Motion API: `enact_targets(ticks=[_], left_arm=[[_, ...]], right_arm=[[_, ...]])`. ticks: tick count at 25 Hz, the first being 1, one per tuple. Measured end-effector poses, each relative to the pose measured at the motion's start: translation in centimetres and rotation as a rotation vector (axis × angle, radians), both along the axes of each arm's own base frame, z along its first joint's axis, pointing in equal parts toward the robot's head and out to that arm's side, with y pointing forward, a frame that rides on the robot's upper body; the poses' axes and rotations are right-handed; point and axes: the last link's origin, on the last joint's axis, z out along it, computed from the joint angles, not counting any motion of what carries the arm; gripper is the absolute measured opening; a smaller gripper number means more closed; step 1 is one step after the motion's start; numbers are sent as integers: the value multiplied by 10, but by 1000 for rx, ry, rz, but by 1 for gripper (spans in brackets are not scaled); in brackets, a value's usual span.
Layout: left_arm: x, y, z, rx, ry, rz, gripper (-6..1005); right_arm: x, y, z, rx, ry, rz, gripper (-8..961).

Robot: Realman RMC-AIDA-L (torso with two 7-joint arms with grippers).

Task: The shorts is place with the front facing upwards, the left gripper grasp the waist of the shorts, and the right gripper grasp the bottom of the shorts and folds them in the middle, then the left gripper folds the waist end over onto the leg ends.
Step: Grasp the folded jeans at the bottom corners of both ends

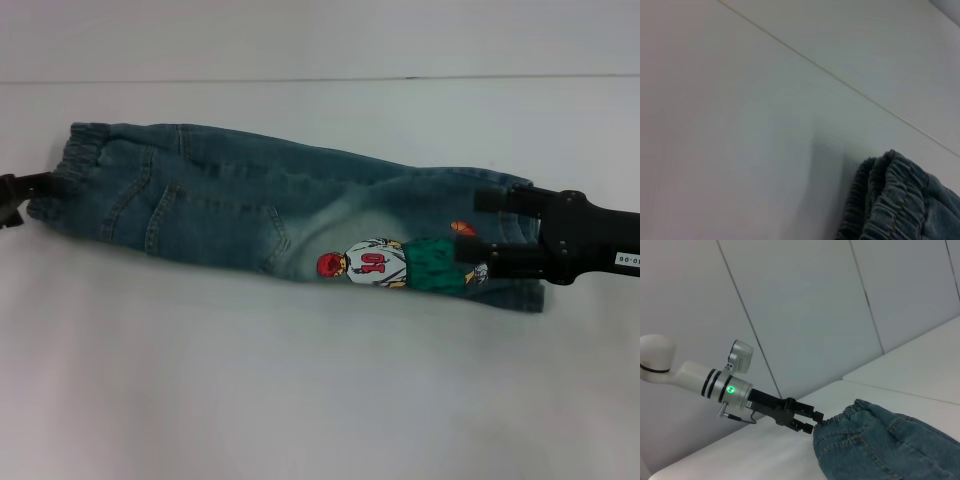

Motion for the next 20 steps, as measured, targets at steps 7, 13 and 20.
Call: enact_targets(ticks=[7,13,20], left_arm=[[3,4,-10,-39,9,2,785],[7,6,-12,-22,23,-34,775],[12,8,-15,-30,27,-51,503]], right_arm=[[1,1,0,9,1,-7,955],[3,1,-3,11,5,-14,955],[2,1,0,11,14,-15,956]])
